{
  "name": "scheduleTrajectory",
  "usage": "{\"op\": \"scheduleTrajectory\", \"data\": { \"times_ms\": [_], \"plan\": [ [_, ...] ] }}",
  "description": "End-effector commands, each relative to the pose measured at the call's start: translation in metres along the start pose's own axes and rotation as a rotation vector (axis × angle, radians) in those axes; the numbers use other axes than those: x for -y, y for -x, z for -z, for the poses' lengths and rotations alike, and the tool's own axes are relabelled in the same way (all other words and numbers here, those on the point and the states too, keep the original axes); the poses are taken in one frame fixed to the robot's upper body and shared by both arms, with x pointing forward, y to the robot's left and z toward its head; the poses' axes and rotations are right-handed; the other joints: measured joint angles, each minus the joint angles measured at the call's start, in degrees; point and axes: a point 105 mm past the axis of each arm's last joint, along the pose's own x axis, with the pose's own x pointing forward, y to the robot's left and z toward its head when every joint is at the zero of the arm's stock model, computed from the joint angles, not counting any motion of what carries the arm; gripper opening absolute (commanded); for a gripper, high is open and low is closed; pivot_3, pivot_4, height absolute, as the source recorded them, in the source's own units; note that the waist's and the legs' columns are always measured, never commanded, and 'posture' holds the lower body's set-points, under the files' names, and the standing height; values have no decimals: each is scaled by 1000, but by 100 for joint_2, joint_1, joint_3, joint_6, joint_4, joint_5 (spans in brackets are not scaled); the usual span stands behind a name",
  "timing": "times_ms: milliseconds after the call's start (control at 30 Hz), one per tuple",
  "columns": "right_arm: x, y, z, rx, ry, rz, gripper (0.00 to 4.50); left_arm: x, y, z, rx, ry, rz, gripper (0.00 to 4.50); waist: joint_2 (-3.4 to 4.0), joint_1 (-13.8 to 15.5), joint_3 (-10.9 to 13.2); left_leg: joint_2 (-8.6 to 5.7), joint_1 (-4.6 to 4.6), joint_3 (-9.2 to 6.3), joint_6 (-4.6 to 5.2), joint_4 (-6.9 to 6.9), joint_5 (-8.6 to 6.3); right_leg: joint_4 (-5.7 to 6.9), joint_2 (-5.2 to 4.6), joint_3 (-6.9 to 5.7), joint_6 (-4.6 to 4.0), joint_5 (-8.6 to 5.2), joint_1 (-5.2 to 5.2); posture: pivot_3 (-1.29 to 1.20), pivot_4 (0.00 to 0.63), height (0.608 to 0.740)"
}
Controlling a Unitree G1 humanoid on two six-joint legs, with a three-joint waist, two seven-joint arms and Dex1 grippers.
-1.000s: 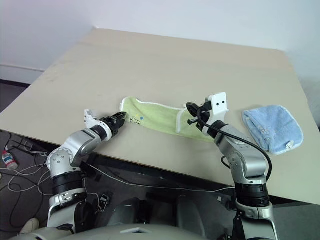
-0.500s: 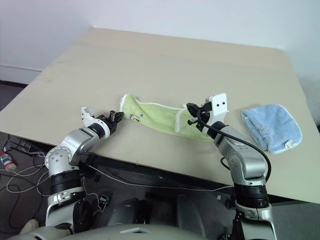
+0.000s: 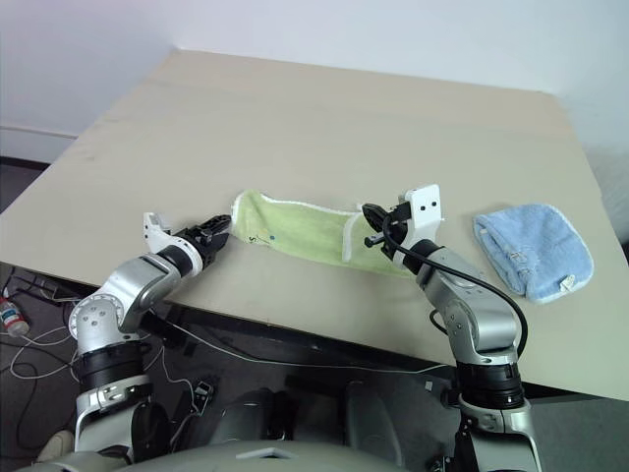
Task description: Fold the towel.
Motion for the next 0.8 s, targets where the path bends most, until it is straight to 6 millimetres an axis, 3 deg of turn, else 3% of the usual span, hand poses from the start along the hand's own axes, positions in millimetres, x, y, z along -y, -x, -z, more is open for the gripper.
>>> {"op": "scheduleTrajectory", "data": {
  "times_ms": [33, 67, 100, 567, 667, 800],
  "plan": [
    [-4, -1, -10, 45, 13, -18, 0, 15, 5, 10, -40, -20, 39, 4018, 0, 3, 0, 0, 0, 0, 0, 0, 0, 0, 0, 0, 0, 0, 0, 0, 150, 722],
    [-4, -1, -10, 44, 12, -18, 0, 16, 5, 13, -51, -16, 41, 4387, 0, 3, 0, 0, 0, 0, 0, 0, 0, 0, 0, 0, 0, 0, 0, 0, 150, 722],
    [-4, -1, -9, 43, 12, -17, 0, 17, 6, 15, -57, -8, 45, 4481, 0, 4, 0, 0, -1, 0, 0, 0, 0, -1, 0, 0, 0, 0, 0, 0, 150, 722],
    [-5, 0, -8, 35, 12, -17, 0, -8, -13, 28, -112, 11, -108, 4481, 7, 31, -4, -7, 10, 0, -3, 1, -2, -2, -10, -5, -2, -1, 13, 0, 150, 722],
    [-5, 1, -7, 34, 13, -13, 0, -5, -15, 26, -93, 46, -95, 3879, 9, 35, -5, -9, 12, 0, -14, 1, -8, -1, -19, -13, -2, -1, 18, 0, 150, 722],
    [-5, 2, -7, 35, 13, -10, 0, 0, -17, 24, -84, 60, -72, 2454, 9, 35, -5, -9, 9, 0, -14, 2, -8, -2, -21, -15, -2, -1, 18, 0, 150, 722]
  ]
}}
